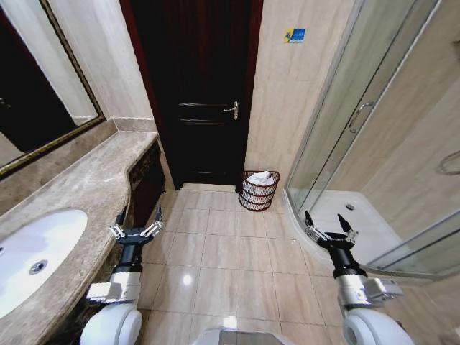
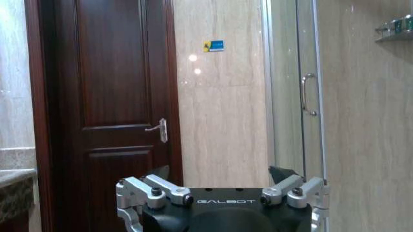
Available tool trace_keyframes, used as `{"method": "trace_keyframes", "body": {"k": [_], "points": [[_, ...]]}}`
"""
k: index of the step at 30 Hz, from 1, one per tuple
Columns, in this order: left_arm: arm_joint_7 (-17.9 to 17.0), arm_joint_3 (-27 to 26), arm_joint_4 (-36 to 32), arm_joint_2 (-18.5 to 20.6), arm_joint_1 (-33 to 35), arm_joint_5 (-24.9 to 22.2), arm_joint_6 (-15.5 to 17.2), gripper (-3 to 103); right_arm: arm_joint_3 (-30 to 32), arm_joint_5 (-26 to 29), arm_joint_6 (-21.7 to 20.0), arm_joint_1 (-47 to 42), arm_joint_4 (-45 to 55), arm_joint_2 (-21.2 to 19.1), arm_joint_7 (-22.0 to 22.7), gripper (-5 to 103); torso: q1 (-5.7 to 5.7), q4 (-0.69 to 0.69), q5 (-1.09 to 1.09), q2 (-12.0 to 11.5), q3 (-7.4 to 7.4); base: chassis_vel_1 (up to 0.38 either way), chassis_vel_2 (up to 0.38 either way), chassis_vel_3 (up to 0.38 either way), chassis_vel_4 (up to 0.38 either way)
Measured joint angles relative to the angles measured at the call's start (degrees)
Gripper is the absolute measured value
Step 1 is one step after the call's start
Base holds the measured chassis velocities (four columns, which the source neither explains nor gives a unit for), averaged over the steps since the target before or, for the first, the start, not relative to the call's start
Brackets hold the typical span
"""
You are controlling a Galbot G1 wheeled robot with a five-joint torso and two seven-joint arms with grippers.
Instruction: Discard the used towel into the hamper.
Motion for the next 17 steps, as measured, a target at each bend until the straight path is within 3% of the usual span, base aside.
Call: {"method": "trace_keyframes", "body": {"k": [17], "points": [[0.0, 0.0, 0.0, 0.0, 0.0, 0.0, 0.0, 100, 0.0, 0.0, 0.0, 0.0, 0.0, 0.0, 0.0, 100, 0.0, 0.0, 0.0, 0.0, 0.0, 0.0, 0.0, 0.0, 0.0]]}}
